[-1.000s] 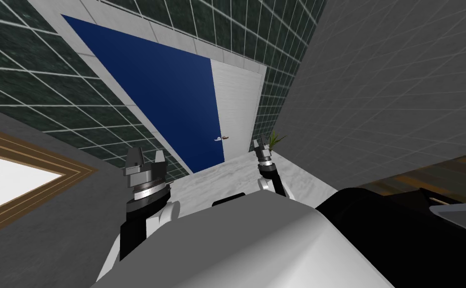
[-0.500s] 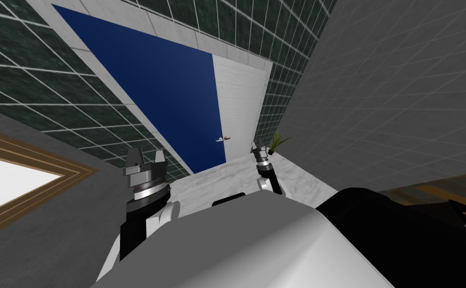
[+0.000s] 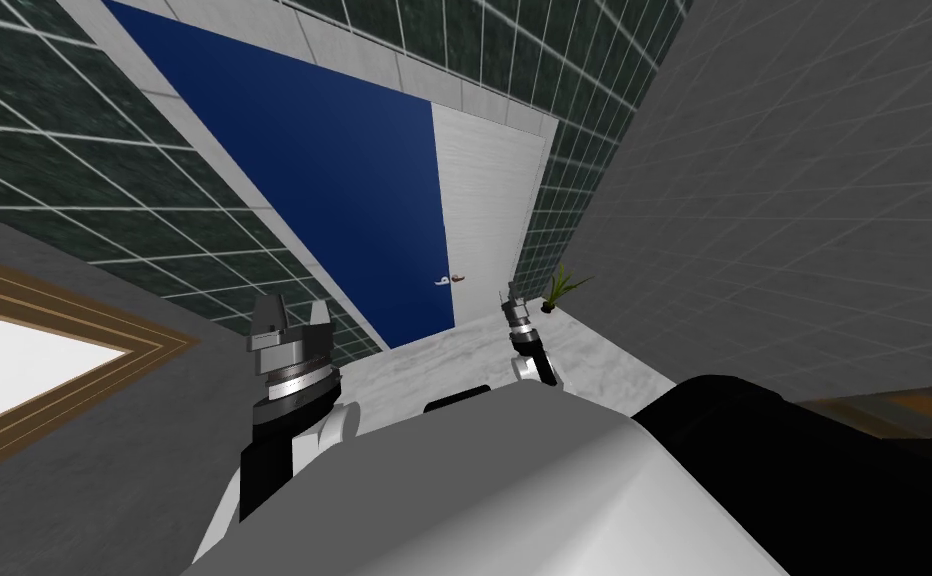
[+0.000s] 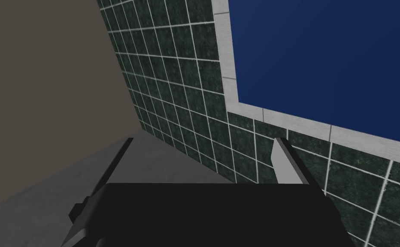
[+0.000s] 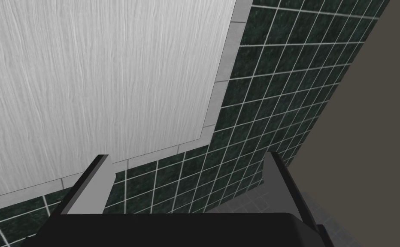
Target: Pull the door open
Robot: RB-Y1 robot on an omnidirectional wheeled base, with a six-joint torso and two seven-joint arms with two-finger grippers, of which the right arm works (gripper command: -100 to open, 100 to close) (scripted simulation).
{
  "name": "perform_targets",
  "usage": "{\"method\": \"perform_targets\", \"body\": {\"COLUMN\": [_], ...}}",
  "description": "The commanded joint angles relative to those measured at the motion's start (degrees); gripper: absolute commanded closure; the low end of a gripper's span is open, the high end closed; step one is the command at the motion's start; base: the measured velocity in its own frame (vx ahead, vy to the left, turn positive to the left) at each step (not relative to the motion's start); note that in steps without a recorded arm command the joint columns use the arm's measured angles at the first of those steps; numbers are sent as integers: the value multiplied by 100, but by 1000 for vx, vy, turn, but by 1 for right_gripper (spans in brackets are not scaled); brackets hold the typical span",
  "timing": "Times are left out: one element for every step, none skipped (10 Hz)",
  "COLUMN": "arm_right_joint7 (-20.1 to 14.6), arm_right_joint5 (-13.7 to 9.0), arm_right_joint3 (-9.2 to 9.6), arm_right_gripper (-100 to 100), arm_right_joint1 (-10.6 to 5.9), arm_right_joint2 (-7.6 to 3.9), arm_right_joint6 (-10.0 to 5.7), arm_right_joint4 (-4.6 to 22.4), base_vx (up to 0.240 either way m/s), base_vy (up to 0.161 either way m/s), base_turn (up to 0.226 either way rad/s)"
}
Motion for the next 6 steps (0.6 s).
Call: {"method": "perform_targets", "body": {"arm_right_joint7": [-37, -56, -74, -92, -111, -131], "arm_right_joint5": [-32, -51, -70, -88, -108, -129], "arm_right_joint3": [-20, -31, -43, -54, -66, -78], "arm_right_gripper": [-100, -100, -100, -100, -100, -100], "arm_right_joint1": [-37, -72, -108, -143, -180, -218], "arm_right_joint2": [-44, -67, -89, -112, -135, -158], "arm_right_joint6": [-31, -68, -104, -140, -179, -219], "arm_right_joint4": [181, 325, 468, 612, 764, 923], "base_vx": [101, 96, 89, 89, 99, 105], "base_vy": [4, 6, 5, 12, 7, 1], "base_turn": [52, 53, 55, 50, 59, 57]}}
